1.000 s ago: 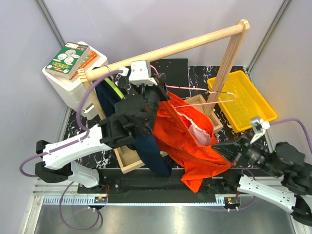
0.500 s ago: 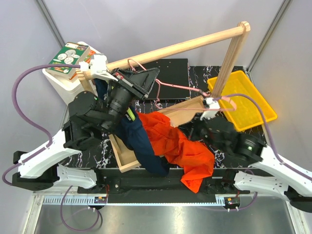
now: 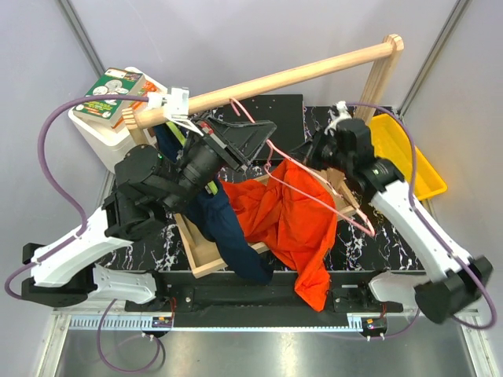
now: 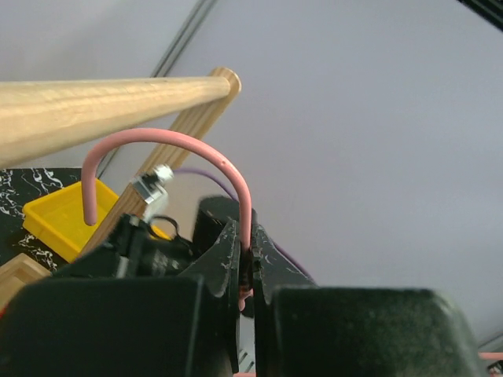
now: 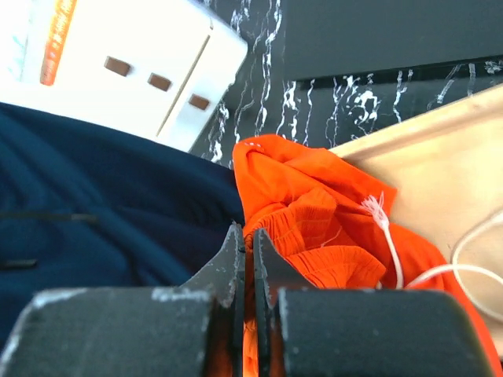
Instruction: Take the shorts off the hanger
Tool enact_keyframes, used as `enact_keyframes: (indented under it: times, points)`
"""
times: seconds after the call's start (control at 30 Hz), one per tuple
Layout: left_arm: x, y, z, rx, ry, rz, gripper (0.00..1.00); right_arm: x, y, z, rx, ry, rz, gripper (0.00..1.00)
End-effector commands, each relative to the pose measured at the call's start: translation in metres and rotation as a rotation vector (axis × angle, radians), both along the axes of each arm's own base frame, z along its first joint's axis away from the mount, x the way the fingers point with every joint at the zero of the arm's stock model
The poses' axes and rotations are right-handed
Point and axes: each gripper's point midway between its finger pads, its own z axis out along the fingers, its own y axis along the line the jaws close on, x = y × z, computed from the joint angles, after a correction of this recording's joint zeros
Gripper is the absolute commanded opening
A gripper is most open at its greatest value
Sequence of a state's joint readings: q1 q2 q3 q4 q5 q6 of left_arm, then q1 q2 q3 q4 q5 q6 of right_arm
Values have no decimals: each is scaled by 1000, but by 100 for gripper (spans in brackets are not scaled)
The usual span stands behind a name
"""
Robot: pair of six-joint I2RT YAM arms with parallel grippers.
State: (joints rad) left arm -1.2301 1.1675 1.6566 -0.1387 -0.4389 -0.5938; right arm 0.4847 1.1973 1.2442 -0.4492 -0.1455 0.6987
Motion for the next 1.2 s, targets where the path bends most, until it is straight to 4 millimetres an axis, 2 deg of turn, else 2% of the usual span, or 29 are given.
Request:
enact_keyframes:
  times: [0.0,0.17,0.23,0.27,0.3,0.33,0.37,0.43,0.47,0.7,0.73,0.8,0.83,0.97,1.1,1.17]
  points:
    - [-12,-10,7,56,-92,-69,0,23,25,-9,-12,8,160,0]
    - [-14,-13,-7,141,-133,-85,0,62,25,-45,-110,38,151,0]
    - [-15,-13,-12,152,-134,-86,0,76,16,-55,-147,53,112,1]
    - [-14,-14,-18,163,-129,-86,0,82,15,-70,-181,84,111,6]
    - [-13,-16,-22,175,-127,-86,0,82,7,-82,-218,129,91,15]
    - [-12,-16,-25,186,-125,-83,0,82,4,-90,-238,155,86,50]
    - [-11,-16,-29,204,-117,-76,0,84,0,-100,-269,183,83,63]
    - [-9,-17,-32,225,-107,-69,0,72,-10,-120,-321,248,81,93]
    - [-9,-15,-34,232,-102,-66,0,67,-13,-120,-320,259,66,99]
    - [-11,-11,-46,251,-93,-70,0,21,-34,-141,-379,289,60,100]
    - [-11,-11,-48,250,-88,-71,0,11,-36,-153,-402,310,65,100]
    - [-13,-11,-50,248,-87,-81,0,2,-39,-159,-431,301,66,100]
    - [-14,-11,-50,245,-87,-85,0,-10,-39,-174,-456,320,81,100]
    - [-17,-12,-46,238,-97,-104,0,-18,-42,-193,-514,280,89,100]
    - [-20,-13,-46,229,-84,-123,0,-22,-14,-202,-537,216,158,100]
    - [-21,-15,-48,234,-83,-133,0,-29,0,-215,-547,217,202,100]
